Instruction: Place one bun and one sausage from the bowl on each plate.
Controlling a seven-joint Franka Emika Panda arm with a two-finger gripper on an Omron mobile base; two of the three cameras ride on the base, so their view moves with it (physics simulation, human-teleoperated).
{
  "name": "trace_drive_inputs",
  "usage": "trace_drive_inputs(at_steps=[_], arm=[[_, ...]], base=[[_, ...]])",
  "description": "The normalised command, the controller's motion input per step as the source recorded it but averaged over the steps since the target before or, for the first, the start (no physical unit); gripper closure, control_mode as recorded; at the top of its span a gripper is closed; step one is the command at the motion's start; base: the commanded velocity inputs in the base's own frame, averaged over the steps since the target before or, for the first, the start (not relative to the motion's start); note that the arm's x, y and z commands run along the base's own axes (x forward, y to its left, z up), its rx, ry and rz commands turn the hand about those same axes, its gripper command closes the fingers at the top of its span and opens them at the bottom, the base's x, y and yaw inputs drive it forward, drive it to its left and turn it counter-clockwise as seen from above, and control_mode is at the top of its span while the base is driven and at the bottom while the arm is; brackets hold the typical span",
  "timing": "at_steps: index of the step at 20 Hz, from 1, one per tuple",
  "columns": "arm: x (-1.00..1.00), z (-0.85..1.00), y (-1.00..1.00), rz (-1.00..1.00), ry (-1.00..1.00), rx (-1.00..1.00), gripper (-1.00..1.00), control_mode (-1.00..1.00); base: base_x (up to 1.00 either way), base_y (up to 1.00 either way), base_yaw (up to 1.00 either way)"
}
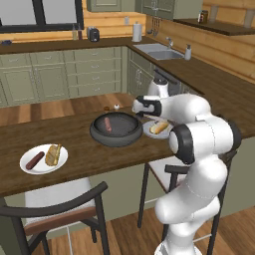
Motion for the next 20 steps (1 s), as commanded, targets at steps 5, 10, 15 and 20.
trace_drive_inputs(at_steps=[5,10,15,20], arm=[[0.44,0.12,1.0,0.26,-0.04,0.0,-1.0,-1.0],[0.72,0.0,0.94,0.39,-0.04,-0.06,-1.0,-1.0],[0.61,-0.04,0.65,0.02,0.31,-0.26,-1.0,-1.0],[0.13,-0.03,0.1,0.0,0.07,-0.05,-1.0,-1.0]], base=[[0.0,0.0,0.0],[0.0,0.0,0.0],[0.0,0.0,0.0],[0.0,0.0,0.0]])
